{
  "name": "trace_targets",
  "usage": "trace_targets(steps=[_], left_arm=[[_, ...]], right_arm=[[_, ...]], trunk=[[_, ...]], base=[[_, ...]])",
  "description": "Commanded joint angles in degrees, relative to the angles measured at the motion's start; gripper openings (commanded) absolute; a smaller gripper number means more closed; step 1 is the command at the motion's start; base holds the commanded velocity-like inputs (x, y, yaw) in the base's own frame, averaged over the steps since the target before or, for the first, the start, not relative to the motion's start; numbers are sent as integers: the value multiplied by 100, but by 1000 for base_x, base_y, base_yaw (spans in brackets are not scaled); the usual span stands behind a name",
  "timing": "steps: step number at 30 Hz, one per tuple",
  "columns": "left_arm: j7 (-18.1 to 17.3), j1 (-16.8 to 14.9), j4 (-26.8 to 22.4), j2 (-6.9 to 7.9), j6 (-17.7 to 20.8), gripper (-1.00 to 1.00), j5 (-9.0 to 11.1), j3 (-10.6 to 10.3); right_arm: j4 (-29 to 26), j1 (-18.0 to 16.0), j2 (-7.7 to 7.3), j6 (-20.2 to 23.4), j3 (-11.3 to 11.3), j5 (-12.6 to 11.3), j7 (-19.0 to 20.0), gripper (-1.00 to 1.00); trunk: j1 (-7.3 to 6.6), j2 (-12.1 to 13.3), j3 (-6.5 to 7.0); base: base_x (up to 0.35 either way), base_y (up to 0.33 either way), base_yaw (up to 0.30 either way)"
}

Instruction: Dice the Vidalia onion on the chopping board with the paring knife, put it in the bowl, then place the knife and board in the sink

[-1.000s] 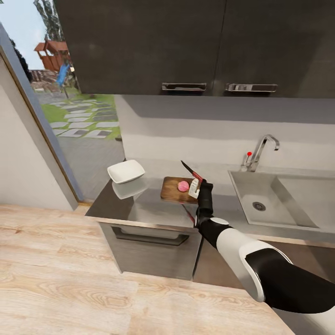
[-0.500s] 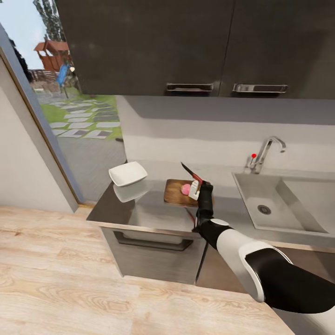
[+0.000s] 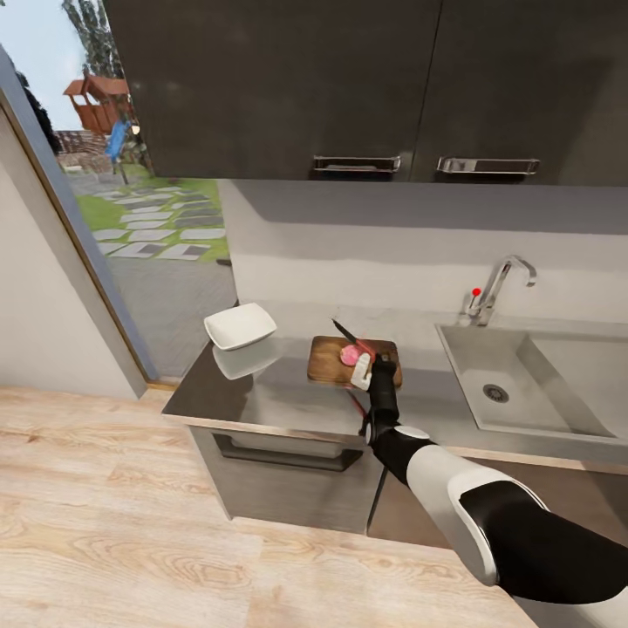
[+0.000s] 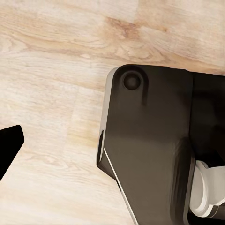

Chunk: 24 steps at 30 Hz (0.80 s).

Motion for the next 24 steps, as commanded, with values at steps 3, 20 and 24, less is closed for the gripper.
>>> trace_targets(steps=[3, 20, 24], left_arm=[[-58, 2, -2, 0, 2, 100, 60, 7], [-58, 2, 6, 0, 4, 100, 60, 7], [-58, 2, 7, -1, 3, 100, 60, 7]], right_arm=[[8, -4, 1, -38, 43, 0, -61, -100], [227, -4, 1, -873, 36, -8, -162, -100], [263, -4, 1, -867, 36, -8, -156, -100]], trunk=[[4, -11, -10], [4, -11, -10], [4, -11, -10]], base=[[0, 0, 0], [0, 0, 0], [0, 0, 0]])
